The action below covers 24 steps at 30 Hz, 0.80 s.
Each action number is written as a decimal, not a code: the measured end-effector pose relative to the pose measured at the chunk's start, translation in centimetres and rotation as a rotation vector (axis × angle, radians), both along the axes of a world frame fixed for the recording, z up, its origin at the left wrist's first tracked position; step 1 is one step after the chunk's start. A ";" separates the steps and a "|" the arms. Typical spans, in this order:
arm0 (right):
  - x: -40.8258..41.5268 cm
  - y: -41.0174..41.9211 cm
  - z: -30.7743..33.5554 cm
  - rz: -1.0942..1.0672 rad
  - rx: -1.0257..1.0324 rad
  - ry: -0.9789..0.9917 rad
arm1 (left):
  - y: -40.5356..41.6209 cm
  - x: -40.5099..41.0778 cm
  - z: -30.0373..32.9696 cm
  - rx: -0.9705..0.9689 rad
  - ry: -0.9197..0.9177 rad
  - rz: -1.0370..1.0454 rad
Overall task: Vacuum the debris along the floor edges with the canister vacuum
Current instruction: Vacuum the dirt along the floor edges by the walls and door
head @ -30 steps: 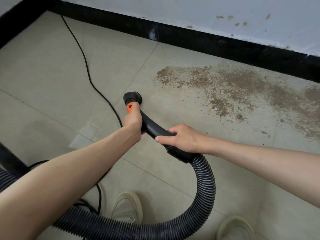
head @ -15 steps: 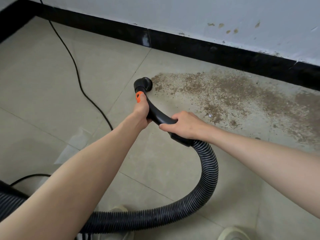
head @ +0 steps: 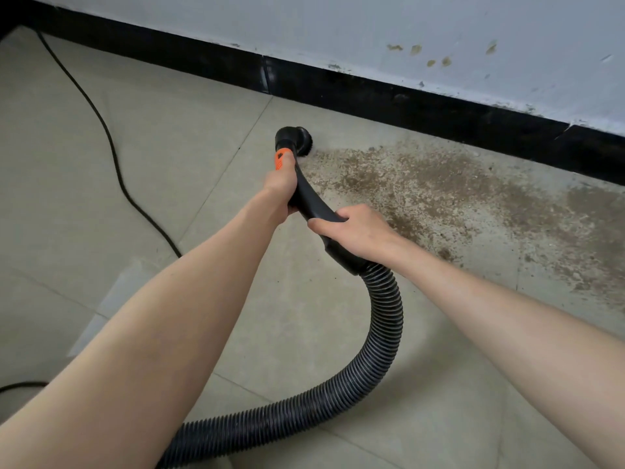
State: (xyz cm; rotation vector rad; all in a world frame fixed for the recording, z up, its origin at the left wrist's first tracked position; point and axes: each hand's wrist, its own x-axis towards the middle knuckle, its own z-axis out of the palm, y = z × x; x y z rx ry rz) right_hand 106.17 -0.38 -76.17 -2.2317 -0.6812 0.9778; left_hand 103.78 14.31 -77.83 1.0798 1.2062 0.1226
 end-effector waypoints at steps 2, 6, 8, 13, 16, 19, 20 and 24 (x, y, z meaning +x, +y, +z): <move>0.2 0.0 -0.3 -0.003 0.003 0.002 | 0.1 0.5 -0.3 -0.001 -0.004 -0.005; -0.2 -0.1 -0.3 0.016 0.019 0.022 | 0.4 -0.1 -0.5 -0.002 0.009 -0.051; -0.6 -0.2 -0.1 0.035 0.024 0.031 | 0.7 -0.8 -0.5 -0.015 0.017 -0.043; -3.2 -0.3 0.6 0.094 0.027 0.072 | 0.8 -3.9 -0.2 -0.059 0.039 0.020; -5.0 -1.3 0.6 0.122 0.022 0.064 | 0.0 -6.1 -0.5 -0.051 0.055 0.058; -6.5 -2.5 0.9 0.141 0.006 0.049 | -1.4 -8.0 -1.0 -0.042 0.054 0.088; -6.9 -3.0 0.9 0.151 0.001 0.043 | -1.9 -8.5 -1.1 -0.042 0.049 0.097; -8.1 -4.9 1.1 0.140 0.000 0.045 | -3.9 -9.3 -1.1 -0.059 0.039 0.115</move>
